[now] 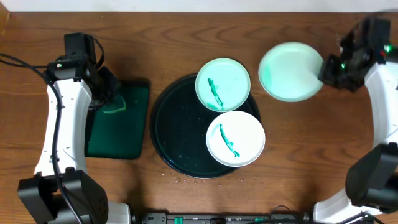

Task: Clean dirty plates on tray and stack at the side
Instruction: 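Carry the cleaned plate right and set it on the table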

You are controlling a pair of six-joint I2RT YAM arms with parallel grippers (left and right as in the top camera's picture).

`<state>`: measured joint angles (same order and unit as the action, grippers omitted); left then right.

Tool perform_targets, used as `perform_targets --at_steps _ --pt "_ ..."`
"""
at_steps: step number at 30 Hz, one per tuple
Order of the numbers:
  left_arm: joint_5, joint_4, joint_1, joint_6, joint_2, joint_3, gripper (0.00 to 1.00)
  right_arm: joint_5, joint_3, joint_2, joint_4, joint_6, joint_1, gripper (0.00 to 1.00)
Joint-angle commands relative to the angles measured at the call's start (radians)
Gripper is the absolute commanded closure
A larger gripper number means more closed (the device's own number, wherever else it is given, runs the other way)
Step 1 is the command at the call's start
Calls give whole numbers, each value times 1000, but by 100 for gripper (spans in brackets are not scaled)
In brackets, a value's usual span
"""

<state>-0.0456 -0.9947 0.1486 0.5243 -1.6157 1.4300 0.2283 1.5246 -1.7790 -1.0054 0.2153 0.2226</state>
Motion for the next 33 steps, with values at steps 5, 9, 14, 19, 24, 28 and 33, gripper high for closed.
perform_targets --at_steps 5,9,14,19,24,28,33 --pt "5 2 3 12 2 -16 93 18 -313 6 241 13 72 99" --pt "6 2 3 12 2 -16 93 5 -419 5 395 32 63 99" --pt "6 3 3 12 2 -16 93 -52 -459 4 428 34 35 89" --pt "6 13 3 11 2 -16 93 25 -328 11 226 47 15 66" --pt "5 28 3 11 2 -16 93 177 -142 14 0 -23 -77 64" --pt "5 28 3 12 2 -16 93 179 -148 6 -43 -178 -211 63" --pt "6 28 1 11 2 -16 93 38 -192 5 -60 -233 -351 67"
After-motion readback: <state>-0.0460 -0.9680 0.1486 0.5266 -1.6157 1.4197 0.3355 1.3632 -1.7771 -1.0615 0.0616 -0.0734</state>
